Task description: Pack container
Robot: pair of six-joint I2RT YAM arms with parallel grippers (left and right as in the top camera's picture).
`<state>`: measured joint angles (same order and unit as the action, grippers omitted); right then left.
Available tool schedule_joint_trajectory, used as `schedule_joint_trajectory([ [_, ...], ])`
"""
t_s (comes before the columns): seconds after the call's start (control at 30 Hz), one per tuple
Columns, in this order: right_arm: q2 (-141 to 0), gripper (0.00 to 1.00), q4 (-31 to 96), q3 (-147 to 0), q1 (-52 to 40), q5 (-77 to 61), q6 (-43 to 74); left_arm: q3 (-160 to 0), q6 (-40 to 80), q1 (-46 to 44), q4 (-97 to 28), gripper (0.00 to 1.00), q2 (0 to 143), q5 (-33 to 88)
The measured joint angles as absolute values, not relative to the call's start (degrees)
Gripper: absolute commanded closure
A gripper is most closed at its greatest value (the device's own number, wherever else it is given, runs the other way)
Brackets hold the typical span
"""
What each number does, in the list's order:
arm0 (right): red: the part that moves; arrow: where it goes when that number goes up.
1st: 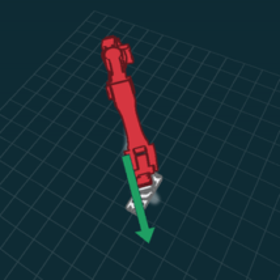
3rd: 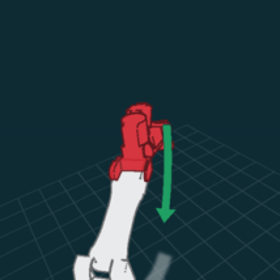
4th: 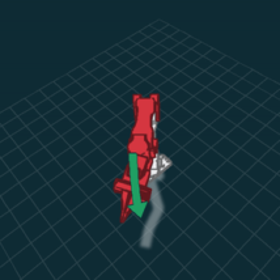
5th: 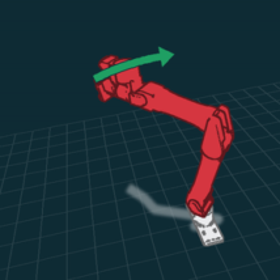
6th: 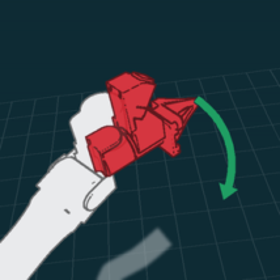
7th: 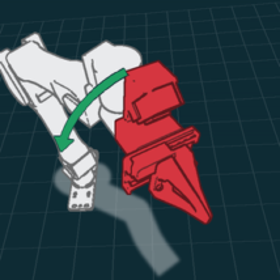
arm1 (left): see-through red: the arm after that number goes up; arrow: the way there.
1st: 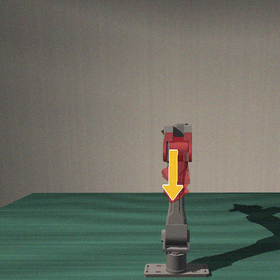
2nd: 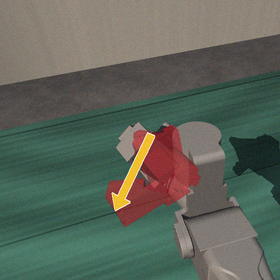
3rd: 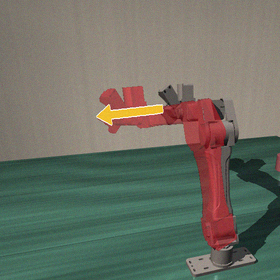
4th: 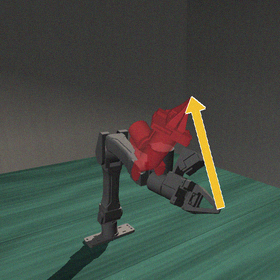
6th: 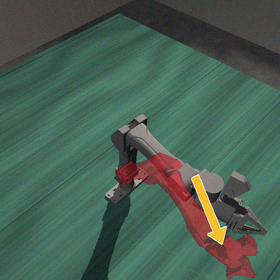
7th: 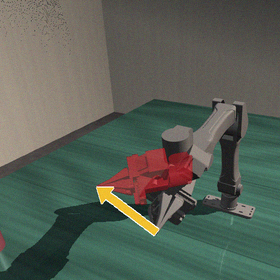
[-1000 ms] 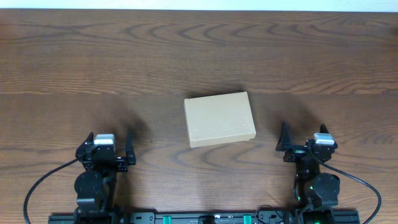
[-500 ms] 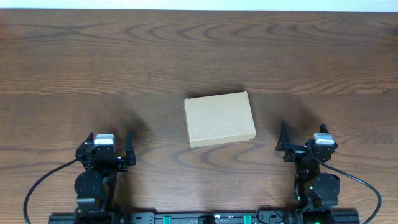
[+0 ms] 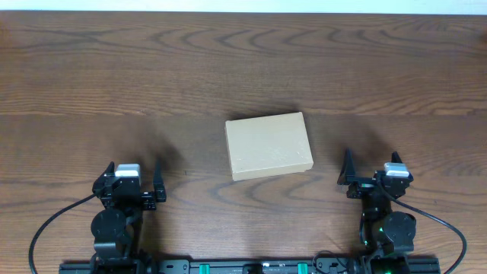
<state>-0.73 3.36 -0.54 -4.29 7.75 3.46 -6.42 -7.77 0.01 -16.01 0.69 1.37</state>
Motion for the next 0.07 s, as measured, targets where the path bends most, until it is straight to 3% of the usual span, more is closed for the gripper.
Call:
schedule_joint_trajectory([
  [0.07, -0.73, 0.01, 3.36, -0.54, -4.29, 7.75, 3.49, -6.42, -7.77, 0.01, -16.01, 0.05, 0.69, 1.37],
])
